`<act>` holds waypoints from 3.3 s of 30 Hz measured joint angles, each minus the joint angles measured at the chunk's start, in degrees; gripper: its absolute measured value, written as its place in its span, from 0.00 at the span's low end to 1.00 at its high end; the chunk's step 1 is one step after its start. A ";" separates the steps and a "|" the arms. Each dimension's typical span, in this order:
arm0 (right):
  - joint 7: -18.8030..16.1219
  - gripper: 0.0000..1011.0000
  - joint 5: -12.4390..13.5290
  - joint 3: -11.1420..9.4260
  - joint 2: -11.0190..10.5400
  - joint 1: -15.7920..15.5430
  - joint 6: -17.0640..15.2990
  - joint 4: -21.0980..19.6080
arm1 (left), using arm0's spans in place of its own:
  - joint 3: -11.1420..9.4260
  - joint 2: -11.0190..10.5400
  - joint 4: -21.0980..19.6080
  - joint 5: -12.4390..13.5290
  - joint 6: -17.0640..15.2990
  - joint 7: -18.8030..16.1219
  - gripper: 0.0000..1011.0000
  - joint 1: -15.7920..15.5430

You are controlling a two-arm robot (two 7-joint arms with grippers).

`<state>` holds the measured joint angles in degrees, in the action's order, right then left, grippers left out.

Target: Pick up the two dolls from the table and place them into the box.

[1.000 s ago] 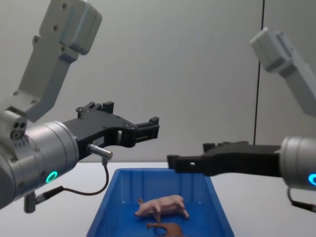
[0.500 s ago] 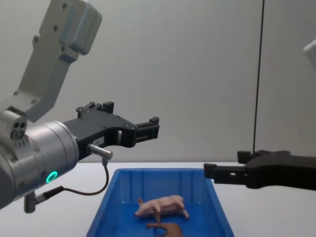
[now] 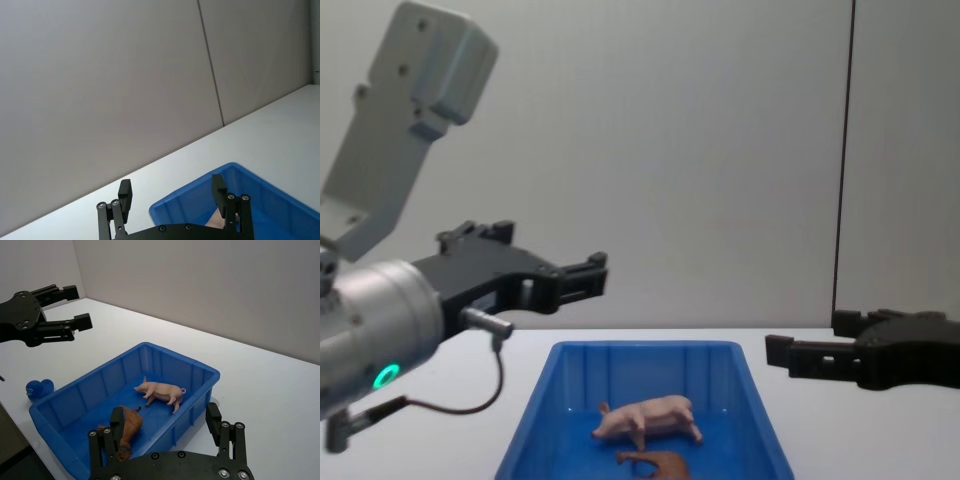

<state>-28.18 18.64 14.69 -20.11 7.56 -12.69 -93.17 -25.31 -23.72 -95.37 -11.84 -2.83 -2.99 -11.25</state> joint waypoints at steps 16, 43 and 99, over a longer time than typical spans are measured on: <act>-0.10 0.99 0.88 -0.46 -0.89 -0.81 0.48 -0.50 | 1.59 -5.85 -5.64 -5.68 -4.05 -11.32 0.99 8.90; -0.10 0.99 1.15 -0.61 -1.17 -1.06 0.65 -0.66 | 2.13 -8.17 -4.26 -11.97 -4.42 -16.85 0.99 17.25; -0.09 0.99 1.17 -0.61 -1.20 -1.09 0.64 -0.65 | 3.69 1.35 0.31 -0.73 0.51 1.46 0.47 4.64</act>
<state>-28.27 19.82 14.08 -21.31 6.46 -12.05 -93.82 -21.62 -22.37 -95.05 -12.57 -2.32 -1.52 -6.62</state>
